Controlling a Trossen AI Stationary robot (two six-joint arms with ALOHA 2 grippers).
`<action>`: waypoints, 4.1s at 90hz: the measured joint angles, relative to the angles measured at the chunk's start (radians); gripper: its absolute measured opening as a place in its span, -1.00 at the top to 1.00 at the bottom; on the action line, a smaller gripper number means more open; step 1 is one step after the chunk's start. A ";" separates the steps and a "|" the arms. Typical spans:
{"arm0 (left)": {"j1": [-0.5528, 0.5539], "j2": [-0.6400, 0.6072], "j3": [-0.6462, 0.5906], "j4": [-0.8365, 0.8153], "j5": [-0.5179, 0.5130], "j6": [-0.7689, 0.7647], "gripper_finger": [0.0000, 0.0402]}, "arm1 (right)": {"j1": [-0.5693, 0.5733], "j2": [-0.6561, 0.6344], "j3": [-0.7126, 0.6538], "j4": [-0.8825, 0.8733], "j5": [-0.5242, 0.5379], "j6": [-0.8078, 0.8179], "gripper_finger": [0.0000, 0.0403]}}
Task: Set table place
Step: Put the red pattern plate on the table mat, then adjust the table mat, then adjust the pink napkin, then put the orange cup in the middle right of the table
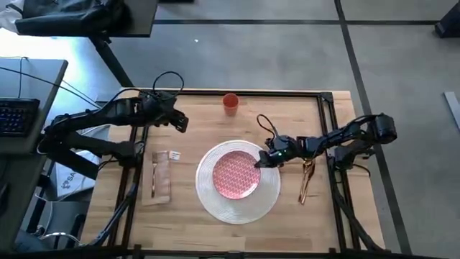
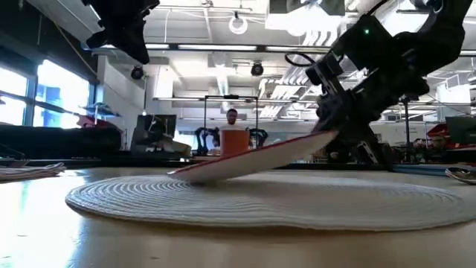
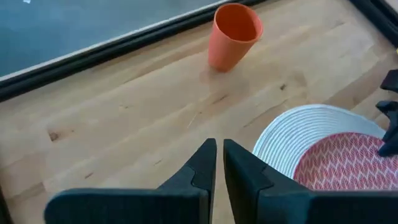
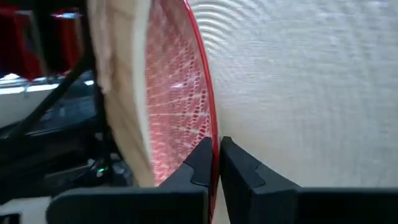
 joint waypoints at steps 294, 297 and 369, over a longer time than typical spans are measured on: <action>-0.343 0.209 -0.184 0.108 0.249 -0.536 1.00 | -0.362 0.257 1.315 -1.328 0.201 -1.047 0.30; -0.345 0.209 -0.180 0.109 0.250 -0.533 1.00 | -0.372 0.304 1.365 -1.344 0.206 -1.072 0.23; -0.400 0.201 -0.168 0.113 0.260 -0.538 1.00 | -0.537 0.871 1.807 -1.583 0.144 -1.036 0.08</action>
